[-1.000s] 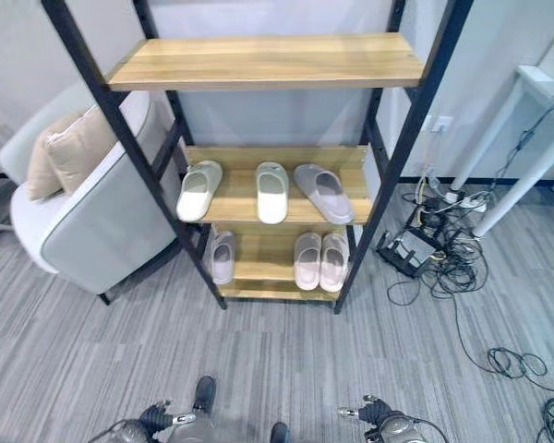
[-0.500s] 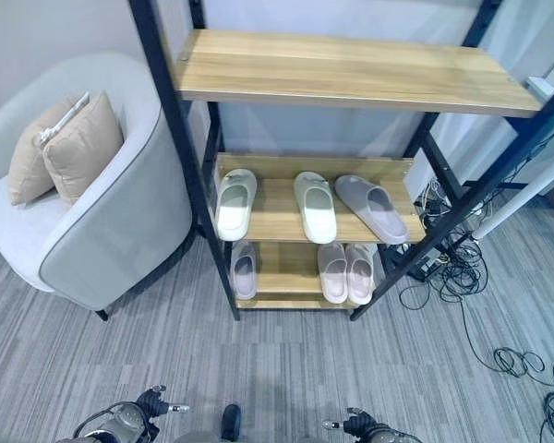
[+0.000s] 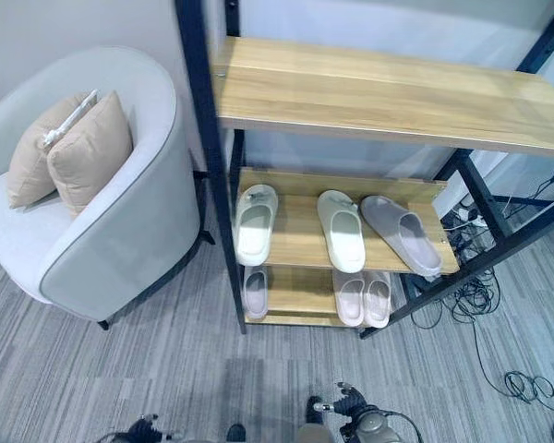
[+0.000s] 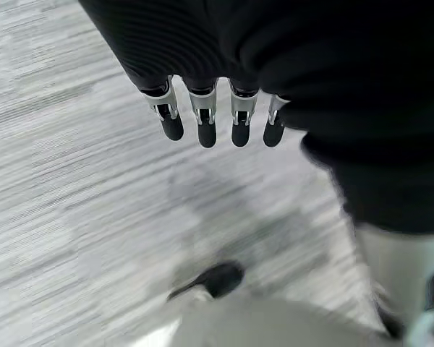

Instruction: Arrange the slippers neatly on the shoe rack.

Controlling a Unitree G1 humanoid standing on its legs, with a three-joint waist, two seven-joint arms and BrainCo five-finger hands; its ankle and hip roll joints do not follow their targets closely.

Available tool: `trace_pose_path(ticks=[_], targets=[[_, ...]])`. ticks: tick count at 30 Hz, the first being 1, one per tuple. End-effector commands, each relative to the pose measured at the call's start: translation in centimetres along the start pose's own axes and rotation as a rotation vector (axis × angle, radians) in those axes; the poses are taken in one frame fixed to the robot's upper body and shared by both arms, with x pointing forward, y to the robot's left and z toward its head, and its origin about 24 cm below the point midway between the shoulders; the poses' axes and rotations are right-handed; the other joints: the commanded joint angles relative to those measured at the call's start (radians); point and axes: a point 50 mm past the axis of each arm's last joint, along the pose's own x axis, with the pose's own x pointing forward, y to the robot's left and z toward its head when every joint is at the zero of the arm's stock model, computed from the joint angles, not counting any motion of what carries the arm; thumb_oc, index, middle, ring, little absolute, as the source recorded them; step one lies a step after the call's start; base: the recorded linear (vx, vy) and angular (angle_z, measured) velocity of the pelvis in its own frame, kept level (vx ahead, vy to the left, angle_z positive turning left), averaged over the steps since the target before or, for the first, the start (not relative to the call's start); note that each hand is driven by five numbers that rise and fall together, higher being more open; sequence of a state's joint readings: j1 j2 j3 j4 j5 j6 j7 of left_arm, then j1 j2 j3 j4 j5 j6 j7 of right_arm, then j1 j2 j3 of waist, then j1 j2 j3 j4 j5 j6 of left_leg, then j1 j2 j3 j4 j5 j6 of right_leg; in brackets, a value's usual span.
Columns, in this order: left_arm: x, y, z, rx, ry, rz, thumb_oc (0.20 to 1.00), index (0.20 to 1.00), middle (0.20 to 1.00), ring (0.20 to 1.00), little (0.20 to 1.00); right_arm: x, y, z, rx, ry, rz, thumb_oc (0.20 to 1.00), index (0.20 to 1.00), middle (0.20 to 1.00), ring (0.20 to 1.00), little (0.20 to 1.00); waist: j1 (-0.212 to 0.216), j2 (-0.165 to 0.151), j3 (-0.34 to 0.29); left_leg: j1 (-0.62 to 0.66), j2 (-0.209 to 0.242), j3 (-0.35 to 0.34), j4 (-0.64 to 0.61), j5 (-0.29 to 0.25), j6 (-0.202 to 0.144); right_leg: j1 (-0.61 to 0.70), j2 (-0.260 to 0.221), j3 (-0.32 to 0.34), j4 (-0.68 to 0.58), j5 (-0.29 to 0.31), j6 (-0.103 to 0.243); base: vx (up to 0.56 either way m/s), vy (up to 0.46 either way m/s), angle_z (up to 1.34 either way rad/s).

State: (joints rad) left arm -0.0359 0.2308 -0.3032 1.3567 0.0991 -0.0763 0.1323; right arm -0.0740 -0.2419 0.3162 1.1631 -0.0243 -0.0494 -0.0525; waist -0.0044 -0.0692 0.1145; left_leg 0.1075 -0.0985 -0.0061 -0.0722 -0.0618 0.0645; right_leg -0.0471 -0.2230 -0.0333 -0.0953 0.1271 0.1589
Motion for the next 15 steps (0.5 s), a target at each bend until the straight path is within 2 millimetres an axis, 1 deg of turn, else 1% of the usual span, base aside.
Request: trace_pose_path(ticks=[1,4,5,6,7,8,9,10,11,12,13,15], targets=[[0.3,0.1,2.0,0.009,-0.049,0.008,1.0,1.0,1.0,1.0,1.0,-0.4,-0.8,-0.7,-0.019,-0.03,-0.049,1.0,1.0,1.0,1.0,1.0,-0.017,0.003,-0.018,-0.075,0.108,0.0,0.017,-0.011,-0.062,0.05,-0.008,-0.018,0.027,-0.037,0.028,0.03,-0.113,-0.12],[0.2,-0.5,1.6,0.015,-0.042,-0.006,1.0,1.0,1.0,1.0,1.0,-0.6,-0.9,0.2,0.023,-0.097,-0.049,1.0,1.0,1.0,1.0,1.0,-0.021,0.01,-0.032,-0.058,0.124,0.005,-0.015,0.008,-0.076,0.072,0.004,-0.025,0.008,-0.055,0.023,0.01,-0.107,-0.06],[0.2,-0.5,1.8,0.015,-0.049,-0.008,1.0,1.0,1.0,1.0,1.0,-0.7,-1.0,1.0,0.041,-0.141,-0.046,1.0,1.0,1.0,1.0,1.0,-0.023,0.016,-0.034,-0.064,0.129,0.005,-0.015,0.014,-0.082,0.071,0.01,-0.027,0.008,-0.065,0.021,-0.02,-0.077,-0.18],[0.2,-0.5,1.8,0.015,-0.049,-0.008,1.0,1.0,1.0,1.0,1.0,-0.7,-1.0,1.0,0.041,-0.141,-0.046,1.0,1.0,1.0,1.0,1.0,-0.024,0.016,-0.034,-0.065,0.129,0.005,-0.015,0.014,-0.082,0.071,0.01,-0.028,0.008,-0.065,0.021,-0.06,-0.088,-0.09],[0.2,-0.8,2.1,0.015,-0.062,-0.009,1.0,1.0,1.0,1.0,1.0,-0.9,-1.5,2.4,0.018,-0.219,-0.084,1.0,1.0,1.0,1.0,1.0,-0.029,0.026,-0.034,-0.077,0.134,0.005,-0.015,0.021,-0.091,0.069,0.014,-0.035,0.008,-0.076,0.019,-0.06,-0.058,0.1],[0.1,-1.0,2.4,0.018,-0.073,-0.007,1.0,1.0,1.0,1.0,1.0,-1.2,-1.6,3.7,0.032,-0.289,-0.09,1.0,1.0,1.0,1.0,1.0,-0.032,0.033,-0.038,-0.086,0.14,0.008,-0.015,0.027,-0.098,0.065,0.015,-0.042,0.008,-0.084,0.019,-0.08,-0.065,0.12],[0.1,-1.0,2.4,0.02,-0.077,-0.006,1.0,1.0,1.0,1.0,1.0,-1.4,-1.6,4.3,0.026,-0.325,-0.088,1.0,1.0,1.0,1.0,1.0,-0.034,0.037,-0.04,-0.09,0.142,0.009,-0.015,0.028,-0.101,0.064,0.016,-0.045,0.008,-0.087,0.019,-0.05,-0.034,0.11],[0.1,-1.2,2.7,0.028,-0.089,-0.008,1.0,1.0,1.0,1.0,1.0,-1.8,-1.2,5.3,0.009,-0.387,-0.062,1.0,1.0,1.0,1.0,1.0,-0.035,0.043,-0.046,-0.093,0.146,0.013,-0.015,0.027,-0.107,0.063,0.018,-0.05,0.008,-0.095,0.02,-0.02,-0.047,0.07],[0.1,-1.6,2.9,0.035,-0.102,-0.021,1.0,1.0,1.0,1.0,1.0,-2.2,0.0,6.6,0.009,-0.456,0.017,1.0,1.0,1.0,1.0,1.0,-0.034,0.048,-0.049,-0.087,0.151,0.013,-0.015,0.029,-0.112,0.073,0.022,-0.047,0.008,-0.1,0.014,-0.01,-0.046,0.04],[0.1,-1.6,2.9,0.036,-0.104,-0.021,1.0,1.0,1.0,1.0,1.0,-2.4,0.1,6.9,0.006,-0.475,0.028,1.0,1.0,1.0,1.0,1.0,-0.034,0.049,-0.048,-0.085,0.152,0.012,-0.015,0.029,-0.113,0.077,0.024,-0.047,0.008,-0.103,0.013,0.01,-0.049,0.04],[0.0,-1.9,3.0,0.046,-0.109,-0.026,1.0,1.0,1.0,1.0,1.0,-2.6,0.7,7.9,-0.002,-0.517,0.065,1.0,1.0,1.0,1.0,1.0,-0.031,0.051,-0.048,-0.083,0.153,0.009,-0.015,0.031,-0.115,0.084,0.027,-0.051,0.008,-0.108,0.009,0.0,0.0,0.0],[0.0,-2.1,3.3,0.062,-0.12,-0.034,1.0,1.0,1.0,1.0,1.0,-3.0,1.6,9.0,-0.005,-0.567,0.114,1.0,1.0,1.0,1.0,1.0,-0.029,0.055,-0.047,-0.083,0.156,0.006,-0.015,0.033,-0.117,0.088,0.028,-0.054,0.008,-0.113,0.006,0.0,0.0,0.0]])
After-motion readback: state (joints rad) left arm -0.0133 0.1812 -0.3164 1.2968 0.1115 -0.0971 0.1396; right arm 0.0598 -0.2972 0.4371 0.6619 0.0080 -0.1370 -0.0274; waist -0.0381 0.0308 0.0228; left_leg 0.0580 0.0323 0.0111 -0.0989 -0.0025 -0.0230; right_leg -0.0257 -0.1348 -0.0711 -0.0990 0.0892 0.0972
